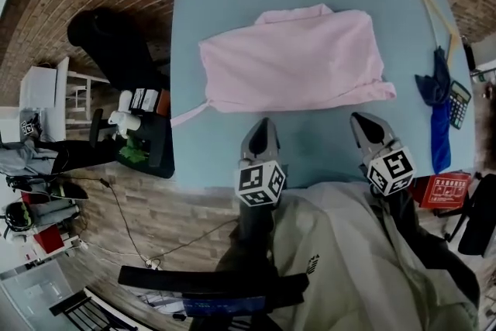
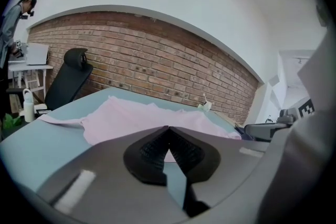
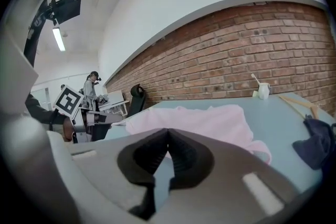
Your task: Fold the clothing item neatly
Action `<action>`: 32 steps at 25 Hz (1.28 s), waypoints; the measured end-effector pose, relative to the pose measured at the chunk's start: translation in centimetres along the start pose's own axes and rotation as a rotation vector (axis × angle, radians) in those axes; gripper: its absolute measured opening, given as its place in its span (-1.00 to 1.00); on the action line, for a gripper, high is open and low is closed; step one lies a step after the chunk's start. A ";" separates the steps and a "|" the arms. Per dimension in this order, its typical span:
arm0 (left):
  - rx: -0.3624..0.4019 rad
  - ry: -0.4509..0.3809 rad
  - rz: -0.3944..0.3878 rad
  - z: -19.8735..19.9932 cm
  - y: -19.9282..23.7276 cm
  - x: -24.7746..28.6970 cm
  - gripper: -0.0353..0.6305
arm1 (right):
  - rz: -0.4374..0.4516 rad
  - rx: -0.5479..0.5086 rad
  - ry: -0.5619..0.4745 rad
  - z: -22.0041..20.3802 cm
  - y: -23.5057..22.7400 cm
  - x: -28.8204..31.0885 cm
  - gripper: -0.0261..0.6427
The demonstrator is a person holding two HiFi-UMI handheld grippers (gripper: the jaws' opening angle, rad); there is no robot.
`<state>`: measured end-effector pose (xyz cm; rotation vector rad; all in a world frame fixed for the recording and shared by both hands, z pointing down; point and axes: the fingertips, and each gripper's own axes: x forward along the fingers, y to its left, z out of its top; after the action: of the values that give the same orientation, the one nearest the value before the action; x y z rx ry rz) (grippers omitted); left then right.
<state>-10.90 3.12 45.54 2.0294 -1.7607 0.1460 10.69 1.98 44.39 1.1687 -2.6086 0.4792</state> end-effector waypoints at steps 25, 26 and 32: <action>-0.055 0.088 0.026 -5.4 -2.8 -3.7 -0.87 | 0.082 0.054 0.151 -6.3 0.6 -3.2 -0.92; -0.046 0.080 0.014 -4.8 -2.2 -3.5 -0.87 | 0.066 0.061 0.144 -6.0 0.6 -2.7 -0.92; -0.028 0.059 -0.026 -2.3 3.5 -3.3 -0.87 | -0.013 0.069 0.083 -4.4 3.6 1.3 -0.92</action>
<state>-14.37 6.72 47.38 2.0066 -1.6910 0.1709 7.49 5.11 48.15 1.1605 -2.5310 0.6064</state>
